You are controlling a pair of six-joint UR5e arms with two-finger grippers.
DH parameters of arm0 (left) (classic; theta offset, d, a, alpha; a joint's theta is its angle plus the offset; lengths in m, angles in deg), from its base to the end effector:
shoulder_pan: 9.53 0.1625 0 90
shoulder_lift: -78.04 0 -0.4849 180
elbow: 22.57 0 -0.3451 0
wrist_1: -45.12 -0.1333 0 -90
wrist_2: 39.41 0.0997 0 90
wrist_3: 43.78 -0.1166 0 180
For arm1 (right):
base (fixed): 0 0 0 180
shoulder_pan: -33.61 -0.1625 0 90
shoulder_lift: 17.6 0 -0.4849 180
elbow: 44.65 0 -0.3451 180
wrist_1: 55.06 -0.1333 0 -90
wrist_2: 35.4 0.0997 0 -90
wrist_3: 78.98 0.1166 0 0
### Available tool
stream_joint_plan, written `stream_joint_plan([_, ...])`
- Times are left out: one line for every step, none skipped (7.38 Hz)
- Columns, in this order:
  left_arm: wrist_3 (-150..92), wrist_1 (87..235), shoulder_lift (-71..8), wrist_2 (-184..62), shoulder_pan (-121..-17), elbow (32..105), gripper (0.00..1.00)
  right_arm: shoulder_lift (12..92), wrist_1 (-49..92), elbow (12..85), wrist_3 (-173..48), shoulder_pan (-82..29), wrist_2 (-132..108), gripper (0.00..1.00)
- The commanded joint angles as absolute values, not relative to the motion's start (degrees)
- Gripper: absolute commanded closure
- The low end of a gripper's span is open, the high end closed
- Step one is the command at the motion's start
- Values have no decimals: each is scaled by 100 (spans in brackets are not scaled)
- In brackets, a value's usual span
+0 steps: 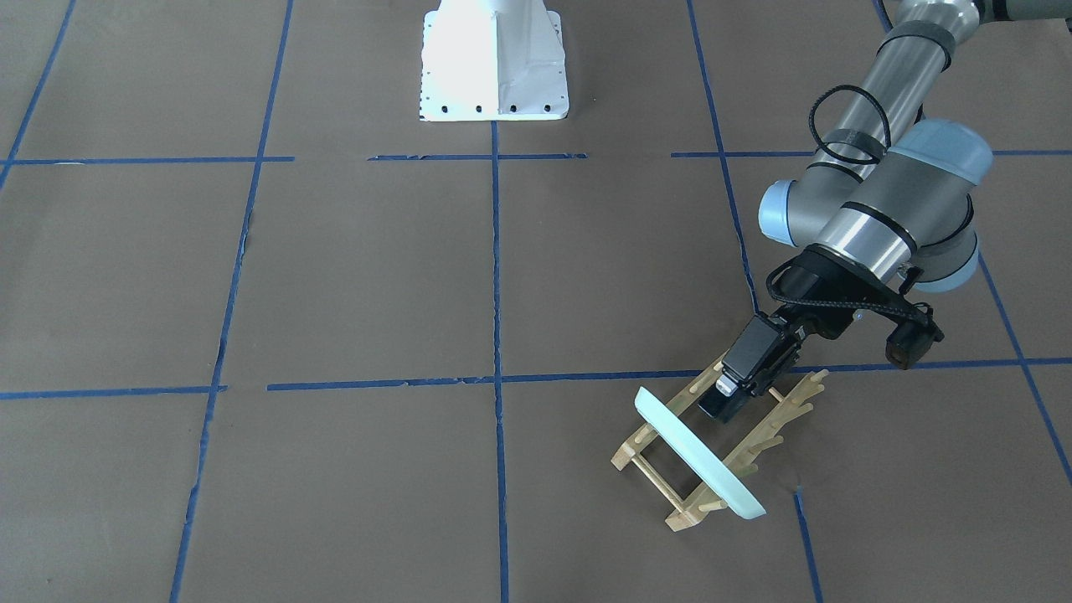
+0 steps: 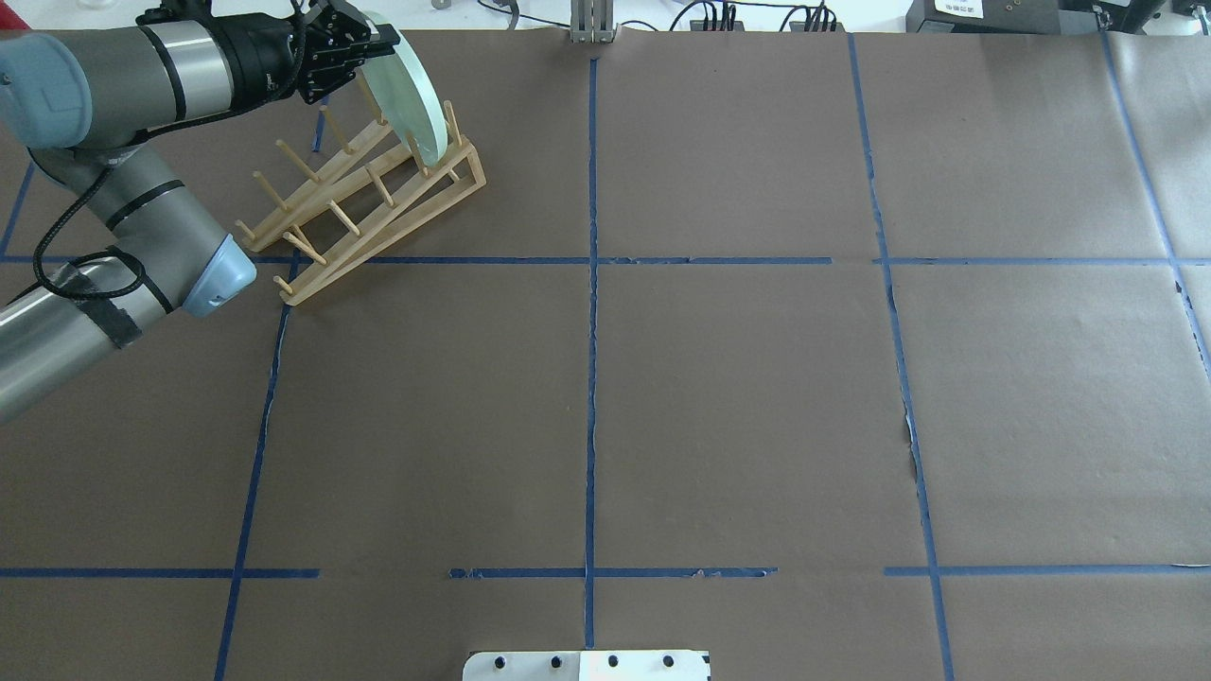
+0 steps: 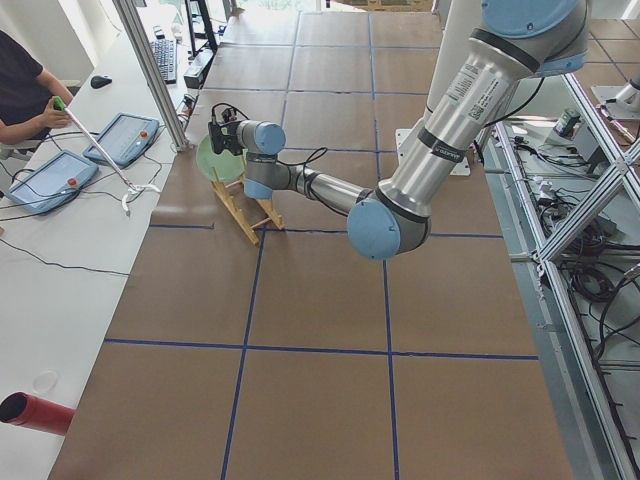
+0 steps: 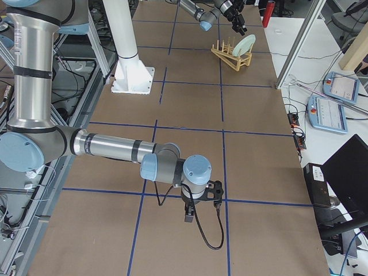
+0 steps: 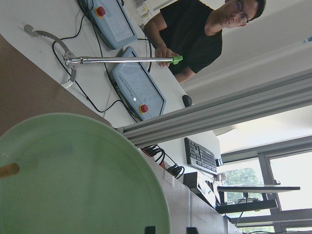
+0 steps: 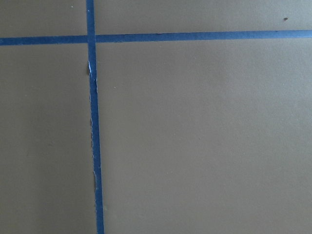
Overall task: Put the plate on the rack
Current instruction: 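Lower the upright plate with the left gripper into the rack's pegs, then open the left gripper and withdraw it away from the plate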
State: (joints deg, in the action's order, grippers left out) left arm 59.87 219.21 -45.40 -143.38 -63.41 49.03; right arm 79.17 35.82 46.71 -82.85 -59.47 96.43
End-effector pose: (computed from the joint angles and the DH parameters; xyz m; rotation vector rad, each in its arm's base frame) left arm 0.3256 -0.6245 0.3612 0.4330 1.7169 -0.6547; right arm 0.0757 -0.3725 0.7738 -0.0605 -0.7343 0.0269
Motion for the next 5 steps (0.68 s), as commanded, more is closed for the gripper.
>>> stream_joint_plan([5697,21279,-4414,-15009,-6671,5194,0,7917,3582,4676,-8285,-5947,9643,0])
stream_joint_plan([5033,20342,-4308,-15877,-7066,5458,0,7917,3582,4676,-8285,-5947,9643,0])
stream_joint_plan([4087,19471,-4003,-16364,-7322,5756,0,7917,3582,4667,-8285,-5947,9643,0])
stream_joint_plan([3172,18906,-3382,-16726,-7542,6142,0,7917,3582,4676,-8285,-5947,9643,0])
stream_joint_plan([1954,18404,-2819,-17051,-7892,6372,0,7917,3582,4667,-8285,-5947,9643,0])
